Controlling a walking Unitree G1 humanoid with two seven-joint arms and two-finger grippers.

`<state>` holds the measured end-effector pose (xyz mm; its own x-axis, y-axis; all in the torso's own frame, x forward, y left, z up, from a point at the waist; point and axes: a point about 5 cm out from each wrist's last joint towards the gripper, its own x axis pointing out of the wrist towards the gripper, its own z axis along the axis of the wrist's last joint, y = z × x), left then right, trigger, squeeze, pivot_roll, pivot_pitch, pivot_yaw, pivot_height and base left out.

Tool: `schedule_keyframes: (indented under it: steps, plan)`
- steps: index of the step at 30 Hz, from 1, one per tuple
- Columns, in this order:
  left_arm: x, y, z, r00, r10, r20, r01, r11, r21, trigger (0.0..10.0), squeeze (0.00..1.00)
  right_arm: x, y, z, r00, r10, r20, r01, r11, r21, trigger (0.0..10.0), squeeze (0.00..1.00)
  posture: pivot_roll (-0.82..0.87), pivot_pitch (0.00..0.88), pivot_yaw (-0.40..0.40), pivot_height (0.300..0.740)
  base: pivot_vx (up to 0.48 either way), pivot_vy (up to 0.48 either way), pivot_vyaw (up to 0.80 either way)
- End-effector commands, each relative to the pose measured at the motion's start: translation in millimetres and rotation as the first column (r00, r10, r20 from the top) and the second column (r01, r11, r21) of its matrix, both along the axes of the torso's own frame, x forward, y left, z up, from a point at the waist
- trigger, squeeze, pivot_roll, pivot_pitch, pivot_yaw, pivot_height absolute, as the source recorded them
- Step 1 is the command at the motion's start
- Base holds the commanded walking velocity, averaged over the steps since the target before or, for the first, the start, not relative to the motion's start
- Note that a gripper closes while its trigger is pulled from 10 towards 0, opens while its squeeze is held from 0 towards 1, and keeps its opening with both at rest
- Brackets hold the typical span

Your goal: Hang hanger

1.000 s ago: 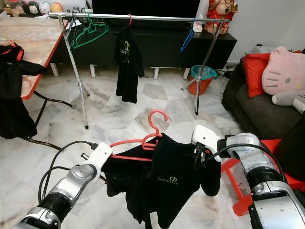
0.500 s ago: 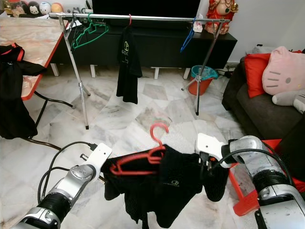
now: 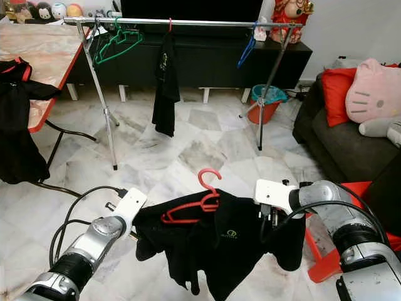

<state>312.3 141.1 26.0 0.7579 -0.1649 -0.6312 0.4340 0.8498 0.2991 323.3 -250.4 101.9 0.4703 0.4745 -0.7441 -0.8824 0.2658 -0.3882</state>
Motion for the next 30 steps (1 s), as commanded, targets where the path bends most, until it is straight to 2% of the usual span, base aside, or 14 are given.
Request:
schedule_keyframes:
  steps: [1,6,10,11,13,16,18,22,27,29,30]
  plan:
    - [-3.7,12.6,-5,0.999,0.015,-0.038,-0.014,0.999,0.031,10.0,0.00,3.1,-9.8,6,0.995,-0.073,0.064,0.073,0.997,0.006,0.0,0.00,-0.06,0.000,-0.079,0.732,0.000,0.000,0.00]
    - [-4.3,7.7,-5,0.999,-0.016,-0.042,0.017,1.000,0.026,10.0,0.00,3.4,-4.0,1,0.994,-0.075,0.075,0.074,0.997,0.018,0.0,0.00,-0.06,0.000,-0.078,0.732,0.000,0.000,0.00]
    - [1.0,-13.6,8,0.997,-0.071,-0.014,0.068,0.985,-0.157,10.0,0.00,-2.6,11.2,-18,0.998,-0.059,0.033,0.057,0.997,0.042,0.0,0.00,-0.06,0.000,-0.080,0.732,0.000,0.000,0.00]
    - [3.5,-22.5,16,0.997,-0.080,0.005,0.079,0.966,-0.247,10.0,0.00,-3.6,15.2,-24,0.997,-0.075,0.035,0.074,0.997,0.039,0.0,0.00,-0.06,0.000,-0.080,0.732,0.000,0.000,0.00]
    - [5.7,-33.0,26,0.995,-0.099,0.030,0.104,0.935,-0.340,10.0,0.00,-5.3,19.4,-33,0.994,-0.098,0.042,0.097,0.995,0.025,0.0,0.00,-0.05,0.000,-0.080,0.732,0.000,0.000,0.00]
    - [6.4,-43.4,35,0.989,-0.138,0.059,0.151,0.906,-0.395,10.0,0.00,-5.5,21.9,-42,0.985,-0.158,0.067,0.157,0.987,0.017,0.0,0.00,-0.05,0.000,-0.077,0.732,0.000,0.000,0.00]
    - [6.0,-56.5,45,0.980,-0.178,0.087,0.199,0.877,-0.438,10.0,0.00,-3.0,26.1,-50,0.956,-0.272,0.108,0.270,0.962,0.038,0.0,0.00,-0.06,0.000,-0.072,0.732,0.000,0.000,0.00]
    - [5.7,-65.7,52,0.975,-0.196,0.101,0.220,0.852,-0.474,10.0,0.00,-1.7,33.3,-53,0.945,-0.304,0.122,0.299,0.952,0.058,0.0,0.00,-0.06,0.000,-0.070,0.732,0.000,0.000,0.00]
    - [0.1,-79.2,66,0.950,-0.280,0.138,0.310,0.801,-0.512,10.0,0.00,8.3,46.1,-51,0.896,-0.391,0.212,0.379,0.920,0.099,0.0,0.00,-0.05,0.000,-0.066,0.732,0.000,0.000,0.00]
    - [-2.0,-81.0,66,0.944,-0.300,0.135,0.326,0.799,-0.506,10.0,0.00,11.2,51.2,-49,0.885,-0.406,0.228,0.387,0.914,0.124,0.0,0.00,-0.05,0.000,-0.066,0.732,0.000,0.000,0.00]
    - [-4.4,-84.1,62,0.935,-0.332,0.125,0.350,0.804,-0.481,10.0,0.00,15.5,59.8,-45,0.873,-0.424,0.240,0.391,0.904,0.172,0.0,0.00,-0.05,0.000,-0.066,0.732,0.000,0.000,0.00]
